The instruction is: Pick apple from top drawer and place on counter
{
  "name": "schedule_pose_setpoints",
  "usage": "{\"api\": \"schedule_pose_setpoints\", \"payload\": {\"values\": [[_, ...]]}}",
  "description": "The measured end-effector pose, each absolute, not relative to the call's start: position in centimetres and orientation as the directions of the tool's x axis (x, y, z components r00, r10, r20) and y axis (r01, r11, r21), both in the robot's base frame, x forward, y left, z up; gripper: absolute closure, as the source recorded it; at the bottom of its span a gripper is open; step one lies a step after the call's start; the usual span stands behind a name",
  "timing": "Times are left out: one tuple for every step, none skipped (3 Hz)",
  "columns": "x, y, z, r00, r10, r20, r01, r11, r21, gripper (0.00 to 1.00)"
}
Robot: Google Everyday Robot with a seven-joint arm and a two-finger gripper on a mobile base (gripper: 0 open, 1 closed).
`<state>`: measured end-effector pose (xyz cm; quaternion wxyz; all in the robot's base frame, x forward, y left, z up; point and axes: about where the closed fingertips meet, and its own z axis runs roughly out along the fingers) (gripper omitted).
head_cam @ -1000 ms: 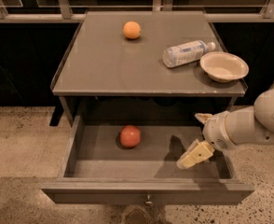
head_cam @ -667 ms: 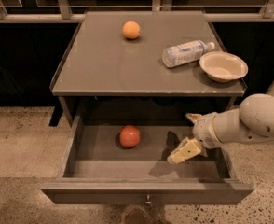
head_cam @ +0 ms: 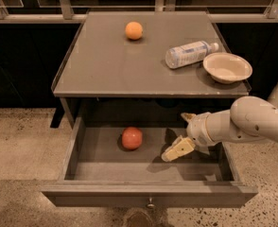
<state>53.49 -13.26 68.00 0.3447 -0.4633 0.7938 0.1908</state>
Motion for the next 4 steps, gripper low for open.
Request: {"api": "schedule_pose_setpoints", "payload": {"values": [[53.4, -13.2, 68.0, -0.331, -0.584, -0.741, -0.847, 0.530, -0.040, 0.00], [54.2, -11.5, 66.8, -0.316, -0.548, -0.774, -0.833, 0.551, -0.050, 0.00], [55.2, -9.3, 65.8, -0.305, -0.516, -0.800, -0.832, 0.553, -0.039, 0.00], [55.7, -7.6, 64.4, -0.311, -0.507, -0.804, -0.833, 0.553, -0.026, 0.00]]}}
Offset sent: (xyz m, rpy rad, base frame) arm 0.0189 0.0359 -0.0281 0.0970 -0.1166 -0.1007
